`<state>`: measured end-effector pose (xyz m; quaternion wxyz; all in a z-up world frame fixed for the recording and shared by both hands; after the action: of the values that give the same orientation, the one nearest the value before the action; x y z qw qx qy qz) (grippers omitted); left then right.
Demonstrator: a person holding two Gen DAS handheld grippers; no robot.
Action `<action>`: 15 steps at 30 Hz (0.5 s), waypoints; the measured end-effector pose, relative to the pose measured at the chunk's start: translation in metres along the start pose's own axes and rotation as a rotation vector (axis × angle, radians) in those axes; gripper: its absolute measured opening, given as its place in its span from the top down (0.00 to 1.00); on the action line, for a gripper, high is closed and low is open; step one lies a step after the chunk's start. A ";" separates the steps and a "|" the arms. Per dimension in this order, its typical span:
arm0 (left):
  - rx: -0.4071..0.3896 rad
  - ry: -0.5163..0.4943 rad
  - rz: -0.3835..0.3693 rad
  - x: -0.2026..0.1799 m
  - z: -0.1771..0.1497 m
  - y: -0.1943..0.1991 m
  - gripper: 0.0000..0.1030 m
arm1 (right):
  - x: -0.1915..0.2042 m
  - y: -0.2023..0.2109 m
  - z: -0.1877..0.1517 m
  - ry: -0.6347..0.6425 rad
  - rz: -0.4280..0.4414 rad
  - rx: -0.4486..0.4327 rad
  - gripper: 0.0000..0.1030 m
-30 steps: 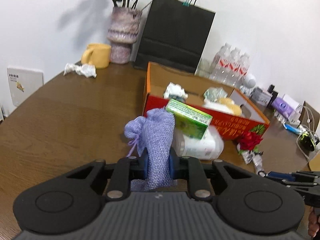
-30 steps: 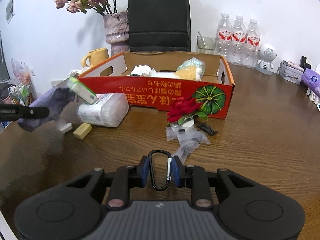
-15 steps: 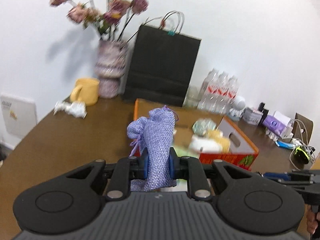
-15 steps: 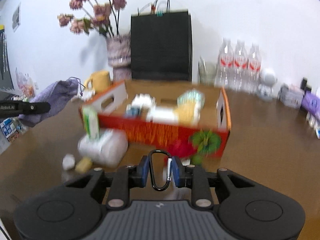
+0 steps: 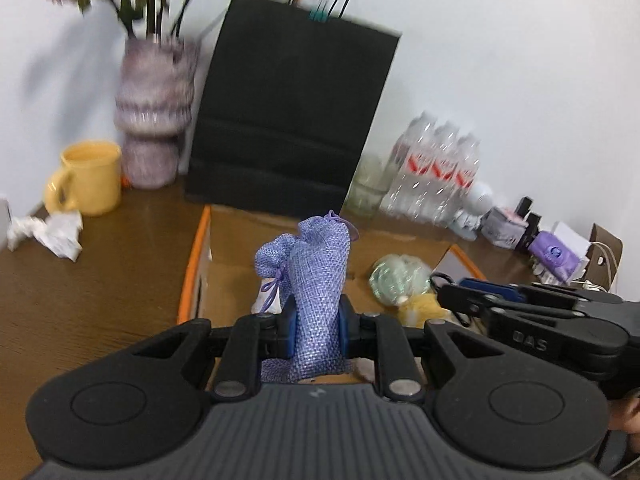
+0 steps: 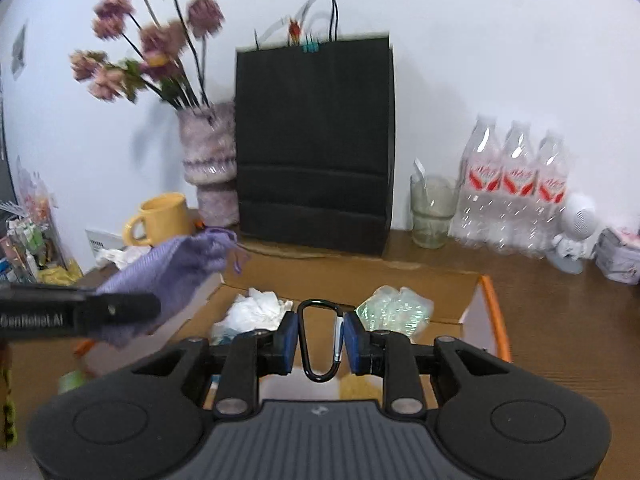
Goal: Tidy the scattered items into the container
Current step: 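Drop purple pouch and carabiner into the box with both tools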
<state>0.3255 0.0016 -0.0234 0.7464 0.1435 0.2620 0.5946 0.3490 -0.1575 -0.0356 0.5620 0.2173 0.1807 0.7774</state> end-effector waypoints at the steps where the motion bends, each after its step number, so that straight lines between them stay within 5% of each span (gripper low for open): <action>1: 0.009 0.011 -0.001 0.003 -0.001 -0.007 0.81 | -0.001 -0.012 0.001 -0.020 0.003 0.013 0.77; 8: 0.080 0.022 0.001 0.014 -0.011 -0.033 0.79 | -0.007 -0.057 -0.016 -0.025 -0.021 0.095 0.77; 11: 0.079 0.022 0.010 0.015 -0.013 -0.032 0.66 | -0.006 -0.057 -0.018 -0.013 -0.029 0.102 0.76; 12: 0.075 0.021 0.008 0.014 -0.012 -0.031 0.63 | -0.006 -0.056 -0.018 -0.006 -0.031 0.102 0.70; 15: 0.051 0.010 0.000 0.010 -0.008 -0.025 0.45 | -0.004 -0.049 -0.015 0.002 -0.035 0.079 0.22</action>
<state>0.3432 0.0046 -0.0454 0.7411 0.1593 0.2808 0.5886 0.3811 -0.1471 -0.0746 0.5661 0.2353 0.2158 0.7600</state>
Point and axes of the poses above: each gripper's, at about its wrist camera, not at the fingertips, and y roughly against the way its jaws point, x to its left, z to its top, the point moved 7 cm from there along -y, roughly the way its jaws point, and after that the axes turned 5 degrees about -y, right-handed, at the moved point
